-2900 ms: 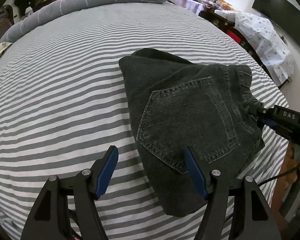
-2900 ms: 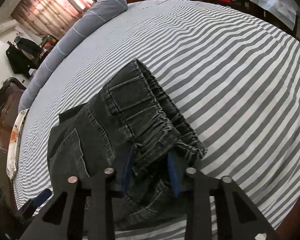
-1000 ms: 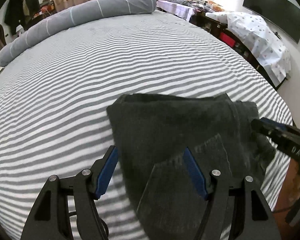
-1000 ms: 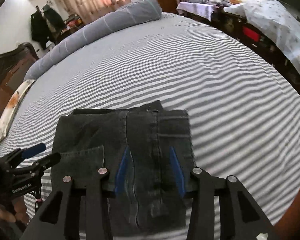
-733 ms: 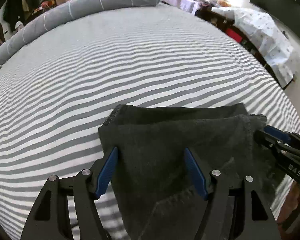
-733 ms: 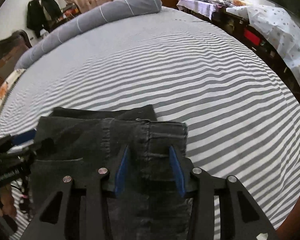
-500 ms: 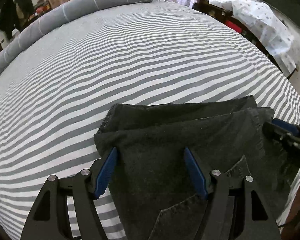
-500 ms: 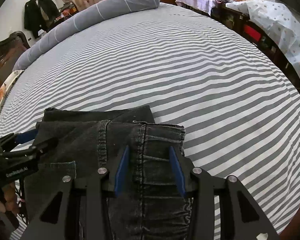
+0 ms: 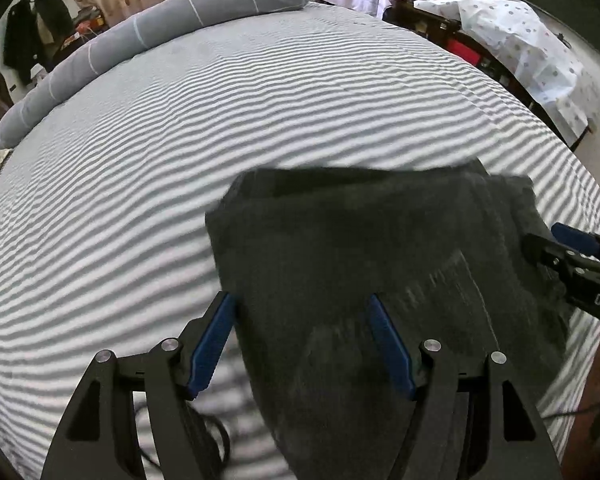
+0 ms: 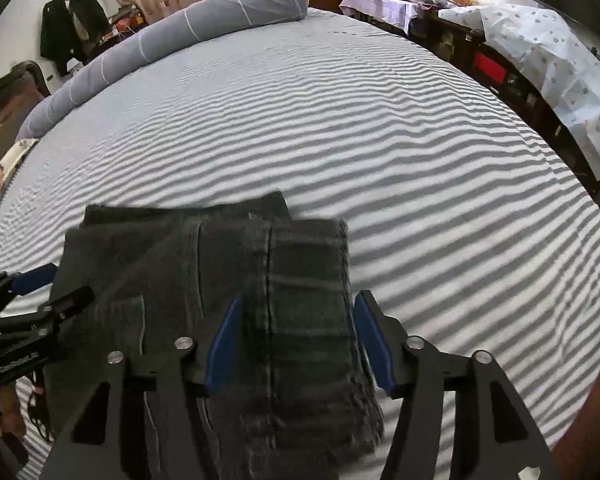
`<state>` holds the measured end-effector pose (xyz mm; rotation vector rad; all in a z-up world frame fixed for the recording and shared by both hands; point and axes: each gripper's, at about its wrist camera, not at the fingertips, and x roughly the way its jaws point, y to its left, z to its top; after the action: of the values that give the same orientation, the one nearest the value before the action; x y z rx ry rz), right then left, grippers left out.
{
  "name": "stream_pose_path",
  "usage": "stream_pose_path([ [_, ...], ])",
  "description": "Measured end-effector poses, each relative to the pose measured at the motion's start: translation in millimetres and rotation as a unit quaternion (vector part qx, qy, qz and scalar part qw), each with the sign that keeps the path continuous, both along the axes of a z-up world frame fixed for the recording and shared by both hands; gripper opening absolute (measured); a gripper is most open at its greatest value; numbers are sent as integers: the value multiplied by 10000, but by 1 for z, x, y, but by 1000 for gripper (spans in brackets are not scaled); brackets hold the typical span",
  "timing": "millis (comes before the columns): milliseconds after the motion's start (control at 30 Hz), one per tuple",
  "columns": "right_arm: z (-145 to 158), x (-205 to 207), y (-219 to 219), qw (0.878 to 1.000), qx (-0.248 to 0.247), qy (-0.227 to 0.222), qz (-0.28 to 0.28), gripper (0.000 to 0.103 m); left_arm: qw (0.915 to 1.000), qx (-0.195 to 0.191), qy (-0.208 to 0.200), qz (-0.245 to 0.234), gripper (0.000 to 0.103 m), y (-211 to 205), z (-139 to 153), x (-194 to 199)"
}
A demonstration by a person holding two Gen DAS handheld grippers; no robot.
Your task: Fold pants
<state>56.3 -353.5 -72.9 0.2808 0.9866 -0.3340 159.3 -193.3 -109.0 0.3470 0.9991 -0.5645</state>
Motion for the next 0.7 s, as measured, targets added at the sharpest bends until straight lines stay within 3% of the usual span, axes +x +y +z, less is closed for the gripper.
stream_pose_path([
  [300,-5,-59,9,9994,144,-32,-297,70,9999,80,122,-93,70,31,-16,-63],
  [600,-11,-88,8,9972,628,-226,-348,73,9980,-204,596,48,71,53,-23,-77],
  [700,-13,-96,2,9953,889,-301,-220,74,9955,-508,790,99,71,67,-21,-73],
])
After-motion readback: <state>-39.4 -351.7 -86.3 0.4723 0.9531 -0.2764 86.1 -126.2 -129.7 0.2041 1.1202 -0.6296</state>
